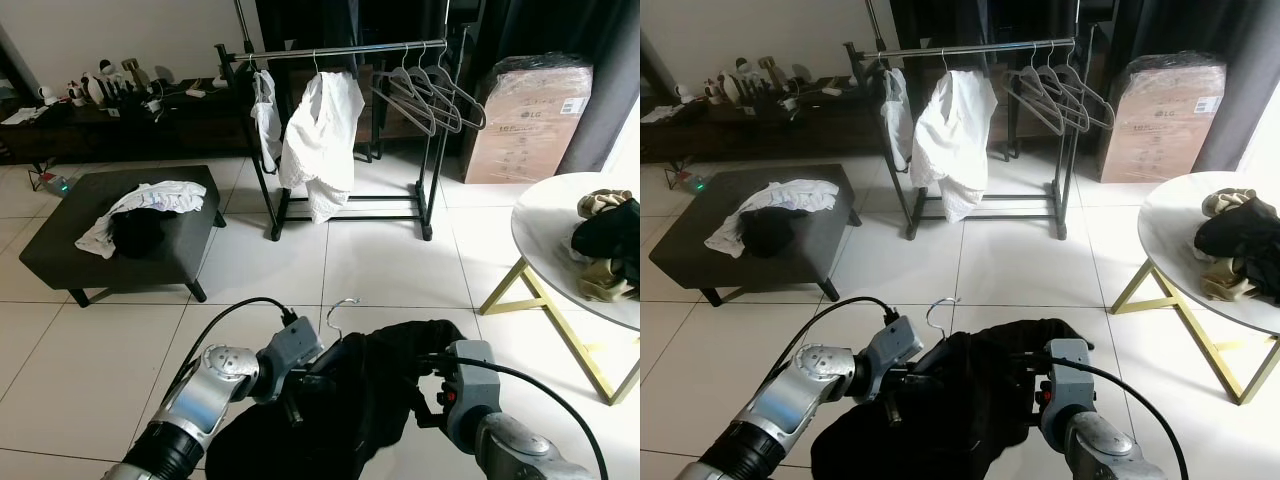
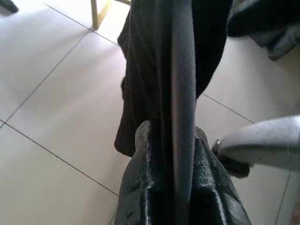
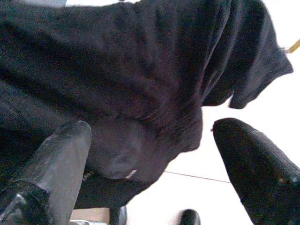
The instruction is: Hang hanger
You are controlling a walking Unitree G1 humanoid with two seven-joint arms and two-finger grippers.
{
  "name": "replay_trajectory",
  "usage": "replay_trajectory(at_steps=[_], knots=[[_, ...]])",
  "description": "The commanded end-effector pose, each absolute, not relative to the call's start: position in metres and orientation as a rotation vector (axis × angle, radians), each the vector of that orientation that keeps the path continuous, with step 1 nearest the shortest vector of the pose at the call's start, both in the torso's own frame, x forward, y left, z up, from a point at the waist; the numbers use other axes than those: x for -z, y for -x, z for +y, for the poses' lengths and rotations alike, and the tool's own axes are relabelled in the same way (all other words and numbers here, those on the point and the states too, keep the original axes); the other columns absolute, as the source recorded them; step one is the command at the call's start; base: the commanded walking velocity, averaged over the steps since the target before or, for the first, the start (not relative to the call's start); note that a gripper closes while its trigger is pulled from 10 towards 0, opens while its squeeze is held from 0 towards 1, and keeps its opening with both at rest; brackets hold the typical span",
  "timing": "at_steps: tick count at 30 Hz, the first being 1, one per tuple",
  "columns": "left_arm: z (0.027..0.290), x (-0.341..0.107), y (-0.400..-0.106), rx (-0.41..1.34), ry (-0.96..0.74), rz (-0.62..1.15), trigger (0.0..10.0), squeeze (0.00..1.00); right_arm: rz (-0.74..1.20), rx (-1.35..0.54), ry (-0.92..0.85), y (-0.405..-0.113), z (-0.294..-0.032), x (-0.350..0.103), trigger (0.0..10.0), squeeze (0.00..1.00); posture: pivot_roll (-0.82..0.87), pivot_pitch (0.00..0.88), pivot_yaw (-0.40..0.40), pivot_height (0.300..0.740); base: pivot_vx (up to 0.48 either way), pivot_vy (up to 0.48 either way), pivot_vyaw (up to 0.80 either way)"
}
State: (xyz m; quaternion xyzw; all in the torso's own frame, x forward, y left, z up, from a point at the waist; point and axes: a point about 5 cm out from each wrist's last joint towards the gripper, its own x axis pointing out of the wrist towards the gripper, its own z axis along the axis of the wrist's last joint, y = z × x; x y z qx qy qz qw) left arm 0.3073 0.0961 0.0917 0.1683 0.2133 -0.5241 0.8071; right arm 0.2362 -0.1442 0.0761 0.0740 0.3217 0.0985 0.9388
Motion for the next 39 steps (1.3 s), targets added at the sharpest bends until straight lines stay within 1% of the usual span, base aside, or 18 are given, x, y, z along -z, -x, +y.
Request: replay_trajectory(at_steps=[1, 3, 6, 9, 10, 11, 12, 13, 16, 19, 20, 23, 29, 39], knots=[[0.095, -0.106, -0.314, 1.088, -0.33, 0.415, 10.0, 0.0, 0.662, -0.185, -0.171, -0.238, -0.142, -0.073, 10.0, 1.0, -0.17, 0.123, 0.097, 0.74, 0.0, 0.0, 0.0], [0.089, -0.109, -0.313, 1.095, -0.305, 0.411, 10.0, 0.0, 0.644, -0.172, -0.185, -0.242, -0.142, -0.074, 10.0, 1.0, -0.16, 0.122, 0.097, 0.74, 0.0, 0.0, 0.0], [0.082, -0.11, -0.313, 1.086, -0.291, 0.426, 10.0, 0.0, 0.576, -0.3, -0.237, -0.241, -0.13, -0.086, 10.0, 1.0, -0.16, 0.123, 0.097, 0.74, 0.0, 0.0, 0.0], [0.078, -0.109, -0.313, 1.062, -0.269, 0.44, 10.0, 0.0, 0.569, -0.377, -0.206, -0.236, -0.127, -0.09, 10.0, 1.0, -0.17, 0.122, 0.1, 0.74, 0.0, 0.0, 0.0], [0.077, -0.109, -0.313, 1.062, -0.268, 0.441, 10.0, 0.0, 0.568, -0.39, -0.192, -0.236, -0.128, -0.091, 10.0, 0.92, -0.17, 0.122, 0.1, 0.74, 0.0, 0.0, 0.0], [0.076, -0.109, -0.313, 1.063, -0.268, 0.441, 10.0, 0.0, 0.565, -0.401, -0.174, -0.235, -0.128, -0.091, 10.0, 0.36, -0.17, 0.12, 0.1, 0.74, 0.0, 0.0, 0.0], [0.075, -0.109, -0.313, 1.065, -0.267, 0.442, 10.0, 0.0, 0.563, -0.41, -0.156, -0.235, -0.129, -0.092, 10.0, 0.36, -0.17, 0.12, 0.1, 0.74, 0.0, 0.0, 0.0], [0.074, -0.109, -0.312, 1.064, -0.265, 0.445, 10.0, 0.0, 0.555, -0.411, -0.156, -0.235, -0.129, -0.093, 10.0, 0.0, -0.17, 0.119, 0.101, 0.74, 0.0, 0.0, 0.0], [0.074, -0.11, -0.312, 1.064, -0.264, 0.452, 10.0, 0.0, 0.526, -0.436, -0.17, -0.236, -0.127, -0.097, 10.0, 0.0, -0.17, 0.118, 0.101, 0.74, 0.0, 0.0, 0.0], [0.074, -0.11, -0.311, 1.065, -0.265, 0.456, 10.0, 0.0, 0.521, -0.475, -0.139, -0.235, -0.126, -0.097, 10.0, 0.0, -0.17, 0.116, 0.101, 0.74, 0.0, 0.0, 0.0], [0.074, -0.111, -0.311, 1.068, -0.266, 0.459, 10.0, 0.0, 0.538, -0.497, -0.102, -0.234, -0.127, -0.095, 10.0, 0.0, -0.17, 0.115, 0.103, 0.74, 0.0, 0.0, 0.0], [0.075, -0.112, -0.31, 1.071, -0.266, 0.464, 10.0, 0.0, 0.538, -0.459, -0.056, -0.238, -0.133, -0.091, 10.0, 0.0, -0.17, 0.114, 0.105, 0.74, 0.0, 0.0, 0.0], [0.073, -0.114, -0.309, 1.08, -0.264, 0.468, 10.0, 0.0, 0.465, -0.375, -0.063, -0.254, -0.136, -0.092, 10.0, 0.0, -0.16, 0.111, 0.109, 0.74, 0.0, 0.0, 0.0], [0.072, -0.115, -0.308, 1.091, -0.261, 0.47, 10.0, 0.0, 0.465, -0.323, -0.043, -0.26, -0.138, -0.081, 10.0, 0.0, -0.16, 0.112, 0.112, 0.74, 0.0, 0.0, 0.0]])
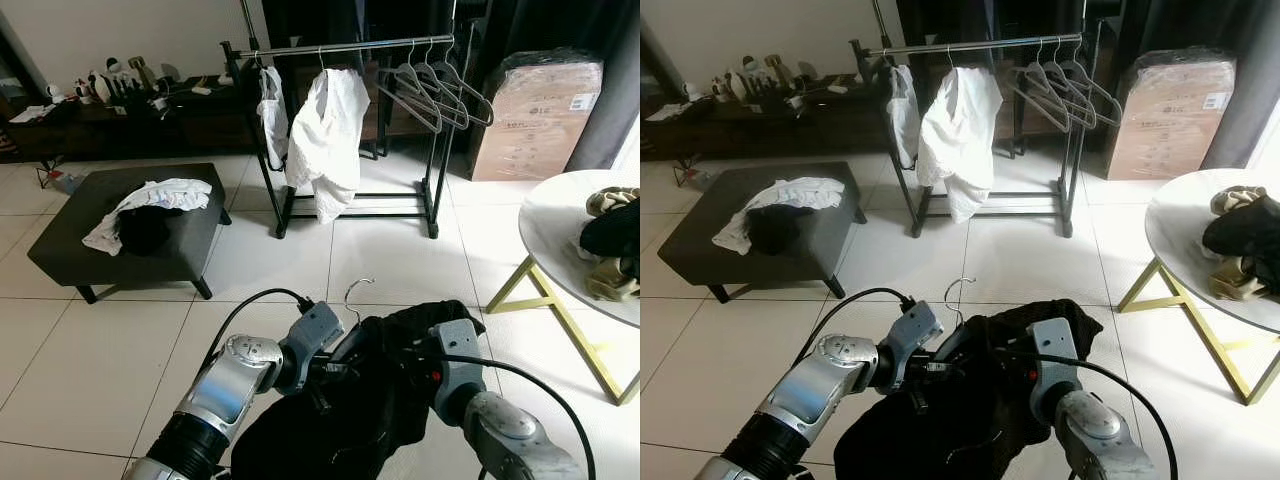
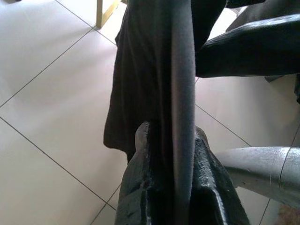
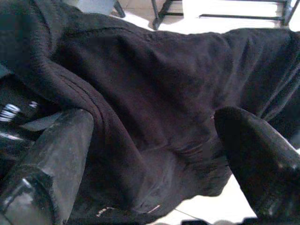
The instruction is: Hang hanger
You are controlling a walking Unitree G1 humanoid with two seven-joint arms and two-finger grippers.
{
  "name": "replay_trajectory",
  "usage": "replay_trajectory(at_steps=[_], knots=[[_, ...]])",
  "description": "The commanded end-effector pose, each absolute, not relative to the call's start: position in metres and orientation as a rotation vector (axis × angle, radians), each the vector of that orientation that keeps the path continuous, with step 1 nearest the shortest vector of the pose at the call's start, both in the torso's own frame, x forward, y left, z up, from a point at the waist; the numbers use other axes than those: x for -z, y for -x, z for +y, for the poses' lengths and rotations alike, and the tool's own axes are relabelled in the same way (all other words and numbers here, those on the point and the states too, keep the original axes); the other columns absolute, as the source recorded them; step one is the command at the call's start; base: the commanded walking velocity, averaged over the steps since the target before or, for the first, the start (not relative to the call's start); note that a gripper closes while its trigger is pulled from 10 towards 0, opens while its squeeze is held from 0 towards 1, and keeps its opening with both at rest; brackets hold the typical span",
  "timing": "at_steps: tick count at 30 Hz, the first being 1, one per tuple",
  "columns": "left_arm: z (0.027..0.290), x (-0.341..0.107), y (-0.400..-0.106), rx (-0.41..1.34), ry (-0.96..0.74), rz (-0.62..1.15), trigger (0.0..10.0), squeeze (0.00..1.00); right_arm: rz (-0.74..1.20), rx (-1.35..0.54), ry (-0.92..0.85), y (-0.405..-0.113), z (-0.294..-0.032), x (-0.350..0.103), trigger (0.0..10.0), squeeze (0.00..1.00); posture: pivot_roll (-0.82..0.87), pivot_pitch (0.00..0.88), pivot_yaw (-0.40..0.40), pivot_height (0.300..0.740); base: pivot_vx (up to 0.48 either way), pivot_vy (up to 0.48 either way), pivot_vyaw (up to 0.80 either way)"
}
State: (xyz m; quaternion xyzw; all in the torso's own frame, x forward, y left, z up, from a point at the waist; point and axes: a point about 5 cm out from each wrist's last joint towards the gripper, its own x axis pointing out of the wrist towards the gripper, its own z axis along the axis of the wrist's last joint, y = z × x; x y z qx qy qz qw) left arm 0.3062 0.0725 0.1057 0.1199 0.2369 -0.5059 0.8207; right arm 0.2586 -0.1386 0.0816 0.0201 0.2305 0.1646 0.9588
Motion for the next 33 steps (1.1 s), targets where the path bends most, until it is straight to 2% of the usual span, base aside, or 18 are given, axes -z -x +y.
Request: replay_trajectory(at_steps=[1, 5, 10, 17, 18, 19, 20, 33], knots=[[0.072, -0.115, -0.307, 1.091, -0.261, 0.47, 10.0, 0.0, 0.467, -0.317, -0.039, -0.261, -0.138, -0.08, 10.0, 0.0, -0.15, 0.112, 0.112, 0.74, 0.0, 0.0, 0.0], [0.072, -0.115, -0.307, 1.092, -0.262, 0.47, 10.0, 0.0, 0.458, -0.28, -0.063, -0.264, -0.14, -0.076, 10.0, 0.0, -0.15, 0.112, 0.113, 0.74, 0.0, 0.0, 0.0], [0.072, -0.115, -0.306, 1.092, -0.257, 0.472, 10.0, 0.0, 0.455, -0.352, -0.062, -0.262, -0.134, -0.075, 10.0, 0.0, -0.15, 0.112, 0.113, 0.74, 0.0, 0.0, 0.0], [0.072, -0.115, -0.306, 1.096, -0.257, 0.472, 10.0, 0.0, 0.417, -0.354, -0.08, -0.27, -0.132, -0.076, 10.0, 0.0, -0.15, 0.112, 0.115, 0.74, 0.0, 0.0, 0.0], [0.072, -0.115, -0.306, 1.098, -0.256, 0.472, 10.0, 0.0, 0.415, -0.357, -0.076, -0.271, -0.132, -0.076, 6.6, 0.0, -0.15, 0.112, 0.115, 0.74, 0.0, 0.0, 0.0], [0.072, -0.115, -0.306, 1.098, -0.256, 0.472, 10.0, 0.0, 0.415, -0.357, -0.076, -0.271, -0.132, -0.076, 6.6, 0.0, -0.15, 0.112, 0.115, 0.74, 0.0, 0.0, 0.0], [0.072, -0.115, -0.306, 1.099, -0.256, 0.472, 10.0, 0.0, 0.415, -0.358, -0.075, -0.272, -0.131, -0.075, 0.0, 0.0, -0.14, 0.111, 0.115, 0.74, 0.0, 0.0, 0.0], [0.072, -0.115, -0.306, 1.106, -0.256, 0.471, 10.0, 0.0, 0.399, -0.34, -0.078, -0.277, -0.131, -0.071, 0.0, 0.0, -0.14, 0.109, 0.117, 0.74, 0.0, 0.0, 0.0]])
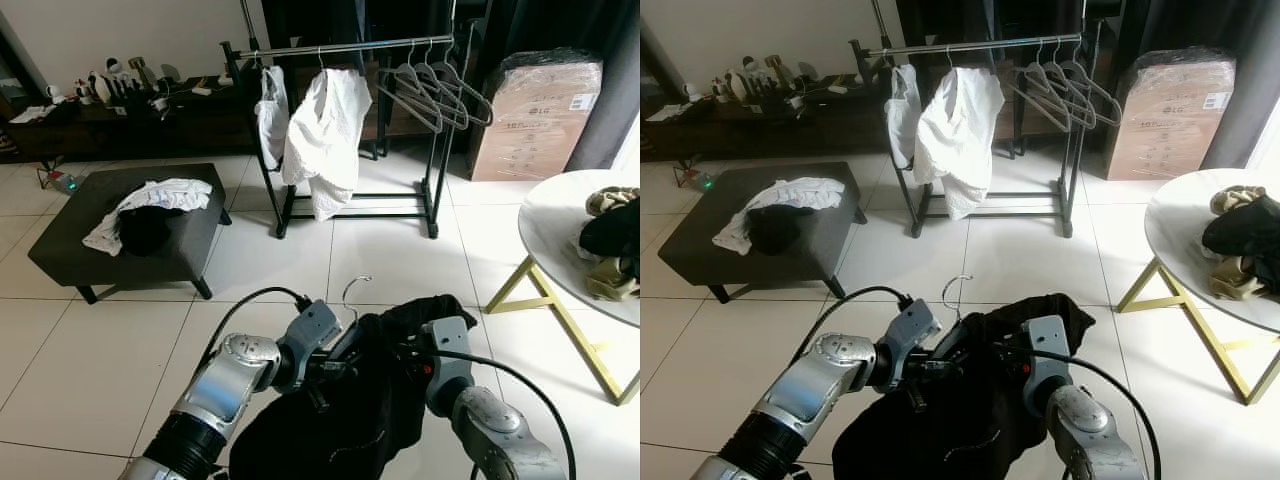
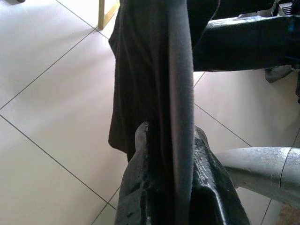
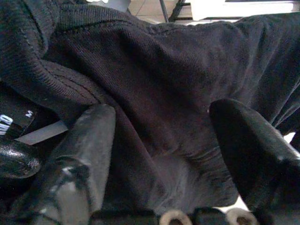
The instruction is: Hang hanger
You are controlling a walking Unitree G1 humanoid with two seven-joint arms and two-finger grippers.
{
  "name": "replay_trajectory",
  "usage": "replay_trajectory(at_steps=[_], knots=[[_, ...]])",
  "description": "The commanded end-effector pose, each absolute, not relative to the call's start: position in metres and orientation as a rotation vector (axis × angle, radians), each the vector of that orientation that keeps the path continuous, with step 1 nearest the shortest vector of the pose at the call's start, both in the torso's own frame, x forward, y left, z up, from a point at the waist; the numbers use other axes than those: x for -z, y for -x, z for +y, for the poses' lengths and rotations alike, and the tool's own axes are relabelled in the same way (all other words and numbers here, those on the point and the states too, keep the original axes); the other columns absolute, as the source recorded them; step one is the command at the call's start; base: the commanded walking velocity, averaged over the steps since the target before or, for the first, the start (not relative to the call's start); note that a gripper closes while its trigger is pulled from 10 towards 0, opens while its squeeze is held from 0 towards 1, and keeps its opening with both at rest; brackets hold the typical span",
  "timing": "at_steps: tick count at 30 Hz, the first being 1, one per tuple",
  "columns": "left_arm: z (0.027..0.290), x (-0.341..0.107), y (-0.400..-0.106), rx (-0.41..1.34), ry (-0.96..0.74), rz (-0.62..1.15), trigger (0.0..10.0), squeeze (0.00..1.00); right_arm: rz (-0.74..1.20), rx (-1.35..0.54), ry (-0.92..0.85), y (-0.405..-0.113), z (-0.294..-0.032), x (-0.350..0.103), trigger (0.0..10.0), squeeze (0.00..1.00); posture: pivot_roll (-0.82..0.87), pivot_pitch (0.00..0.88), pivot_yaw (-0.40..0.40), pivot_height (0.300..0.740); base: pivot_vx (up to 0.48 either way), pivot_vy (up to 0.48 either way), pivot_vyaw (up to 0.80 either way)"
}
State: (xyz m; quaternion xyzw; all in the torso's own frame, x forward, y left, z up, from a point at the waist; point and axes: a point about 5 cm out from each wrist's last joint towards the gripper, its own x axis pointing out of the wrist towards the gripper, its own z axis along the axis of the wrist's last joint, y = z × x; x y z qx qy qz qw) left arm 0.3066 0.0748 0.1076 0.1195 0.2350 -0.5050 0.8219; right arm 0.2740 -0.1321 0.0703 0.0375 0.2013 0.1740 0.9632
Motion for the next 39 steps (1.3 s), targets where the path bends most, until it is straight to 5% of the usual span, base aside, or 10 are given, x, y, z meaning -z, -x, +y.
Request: replay_trajectory(at_steps=[1, 29, 39], knots=[[0.072, -0.115, -0.306, 1.106, -0.256, 0.471, 10.0, 0.0, 0.4, -0.332, -0.071, -0.277, -0.132, -0.071, 0.0, 0.0, -0.14, 0.109, 0.117, 0.74, 0.0, 0.0, 0.0], [0.079, -0.114, -0.304, 1.116, -0.262, 0.479, 10.0, 0.0, 0.375, -0.163, 0.024, -0.286, -0.154, -0.066, 0.0, 0.0, -0.14, 0.108, 0.122, 0.74, 0.0, 0.0, 0.0], [0.117, -0.112, -0.302, 1.116, -0.342, 0.507, 10.0, 0.0, 0.383, 0.046, 0.156, -0.283, -0.19, -0.063, 0.0, 0.0, -0.14, 0.106, 0.128, 0.74, 0.0, 0.0, 0.0]])
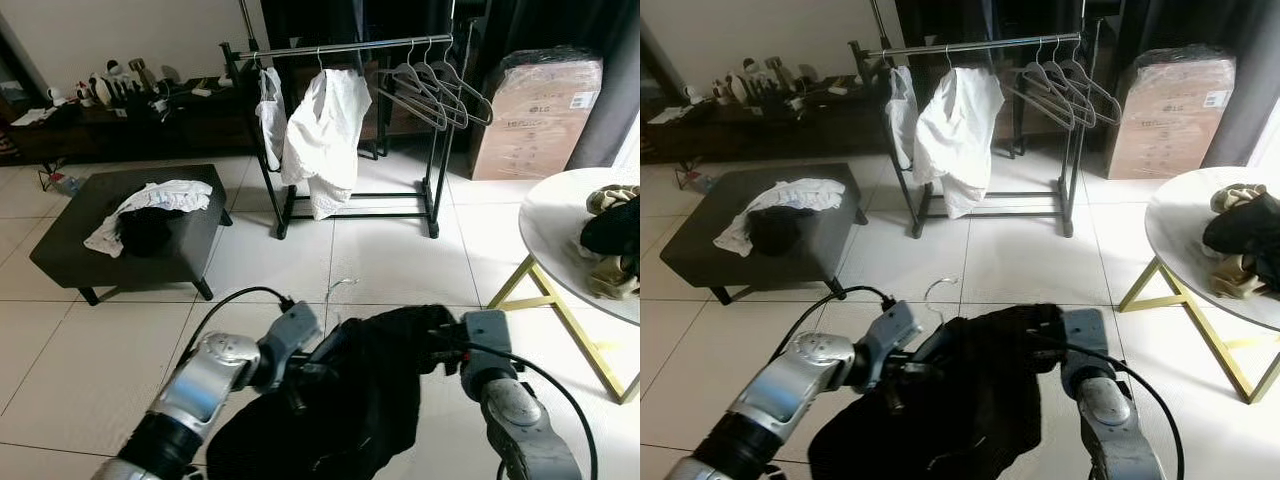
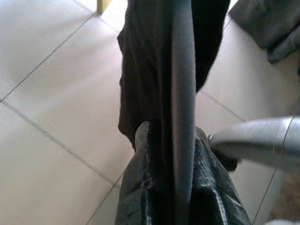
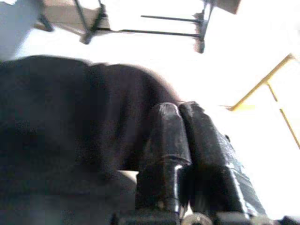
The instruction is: Hang hanger
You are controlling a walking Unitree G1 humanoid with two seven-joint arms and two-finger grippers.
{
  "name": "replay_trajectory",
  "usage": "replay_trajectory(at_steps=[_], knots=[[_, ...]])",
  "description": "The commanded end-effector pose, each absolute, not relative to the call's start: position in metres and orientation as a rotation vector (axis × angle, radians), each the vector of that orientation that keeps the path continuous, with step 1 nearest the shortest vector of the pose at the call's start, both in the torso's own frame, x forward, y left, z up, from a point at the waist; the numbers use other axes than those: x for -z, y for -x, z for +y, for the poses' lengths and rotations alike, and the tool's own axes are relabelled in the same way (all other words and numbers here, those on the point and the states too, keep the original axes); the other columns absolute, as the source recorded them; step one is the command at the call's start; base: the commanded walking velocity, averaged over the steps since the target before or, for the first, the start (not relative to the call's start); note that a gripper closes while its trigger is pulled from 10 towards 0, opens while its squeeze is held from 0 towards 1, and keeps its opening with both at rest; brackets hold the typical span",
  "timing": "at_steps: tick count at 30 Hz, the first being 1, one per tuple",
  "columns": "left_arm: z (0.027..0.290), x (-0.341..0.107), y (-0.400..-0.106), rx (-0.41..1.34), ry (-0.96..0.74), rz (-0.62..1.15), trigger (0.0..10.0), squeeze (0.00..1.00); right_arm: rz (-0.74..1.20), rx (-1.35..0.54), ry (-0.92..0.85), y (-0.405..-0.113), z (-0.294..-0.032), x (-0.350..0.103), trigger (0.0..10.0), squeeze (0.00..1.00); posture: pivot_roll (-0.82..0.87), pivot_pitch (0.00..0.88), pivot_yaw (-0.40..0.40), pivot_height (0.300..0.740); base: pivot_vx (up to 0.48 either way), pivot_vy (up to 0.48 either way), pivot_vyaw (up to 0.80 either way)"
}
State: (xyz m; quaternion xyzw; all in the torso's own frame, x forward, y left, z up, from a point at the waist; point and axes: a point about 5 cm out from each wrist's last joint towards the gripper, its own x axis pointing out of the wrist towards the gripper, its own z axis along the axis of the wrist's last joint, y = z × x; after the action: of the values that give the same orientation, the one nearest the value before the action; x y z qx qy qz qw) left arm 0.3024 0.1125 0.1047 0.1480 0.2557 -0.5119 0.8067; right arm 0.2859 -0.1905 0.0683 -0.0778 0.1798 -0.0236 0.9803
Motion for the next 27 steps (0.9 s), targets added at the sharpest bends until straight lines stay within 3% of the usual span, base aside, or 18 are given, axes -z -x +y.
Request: replay_trajectory(at_steps=[1, 4, 5, 7, 8, 15, 16, 17, 18, 20, 21, 27], knots=[[0.119, -0.112, -0.301, 1.12, -0.346, 0.506, 10.0, 0.0, 0.388, 0.042, 0.16, -0.282, -0.19, -0.063, 0.0, 0.0, -0.14, 0.106, 0.128, 0.74, 0.0, 0.0, 0.0], [0.134, -0.11, -0.299, 1.136, -0.435, 0.52, 10.0, 0.0, 0.408, -0.01, 0.226, -0.278, -0.193, -0.059, 0.0, 0.0, -0.14, 0.105, 0.131, 0.74, 0.0, 0.0, 0.0], [0.144, -0.107, -0.297, 1.151, -0.509, 0.529, 10.0, 0.0, 0.42, -0.063, 0.274, -0.275, -0.195, -0.057, 9.3, 0.0, -0.14, 0.104, 0.132, 0.74, 0.0, 0.0, 0.0], [0.149, -0.106, -0.296, 1.159, -0.543, 0.534, 10.0, 0.0, 0.426, -0.09, 0.294, -0.273, -0.196, -0.057, 9.3, 0.0, -0.14, 0.104, 0.132, 0.74, 0.0, 0.0, 0.0], [0.155, -0.104, -0.295, 1.167, -0.589, 0.529, 10.0, 0.0, 0.437, -0.132, 0.313, -0.27, -0.198, -0.056, 10.0, 0.0, -0.14, 0.103, 0.131, 0.74, 0.0, 0.0, 0.0], [0.169, -0.102, -0.293, 1.236, -0.855, 0.372, 10.0, 0.0, 0.44, -0.32, 0.488, -0.262, -0.229, -0.07, 10.0, 0.0, -0.15, 0.096, 0.127, 0.74, 0.0, 0.0, 0.0], [0.168, -0.102, -0.292, 1.257, -0.884, 0.331, 10.0, 0.0, 0.439, -0.368, 0.522, -0.261, -0.232, -0.073, 10.0, 0.1, -0.15, 0.093, 0.125, 0.74, 0.0, 0.0, 0.0], [0.168, -0.102, -0.292, 1.257, -0.884, 0.331, 10.0, 0.0, 0.439, -0.368, 0.522, -0.261, -0.232, -0.073, 10.0, 0.1, -0.15, 0.093, 0.125, 0.74, 0.0, 0.0, 0.0], [0.168, -0.103, -0.291, 1.283, -0.913, 0.289, 10.0, 0.0, 0.443, -0.422, 0.56, -0.258, -0.235, -0.077, 10.0, 0.56, -0.15, 0.088, 0.124, 0.74, 0.0, 0.0, 0.0], [0.167, -0.103, -0.291, 1.299, -0.93, 0.264, 10.0, 0.0, 0.447, -0.457, 0.583, -0.257, -0.237, -0.078, 10.0, 0.56, -0.15, 0.088, 0.124, 0.74, 0.0, 0.0, 0.0], [0.167, -0.104, -0.291, 1.311, -0.953, 0.232, 10.0, 0.0, 0.45, -0.5, 0.614, -0.255, -0.239, -0.08, 10.0, 1.0, -0.15, 0.085, 0.123, 0.74, 0.0, 0.0, 0.0], [0.167, -0.109, -0.289, 1.393, -0.951, 0.157, 10.0, 0.0, 0.493, -0.706, 0.696, -0.245, -0.232, -0.075, 10.0, 1.0, -0.15, 0.07, 0.13, 0.74, 0.0, 0.0, 0.0]])
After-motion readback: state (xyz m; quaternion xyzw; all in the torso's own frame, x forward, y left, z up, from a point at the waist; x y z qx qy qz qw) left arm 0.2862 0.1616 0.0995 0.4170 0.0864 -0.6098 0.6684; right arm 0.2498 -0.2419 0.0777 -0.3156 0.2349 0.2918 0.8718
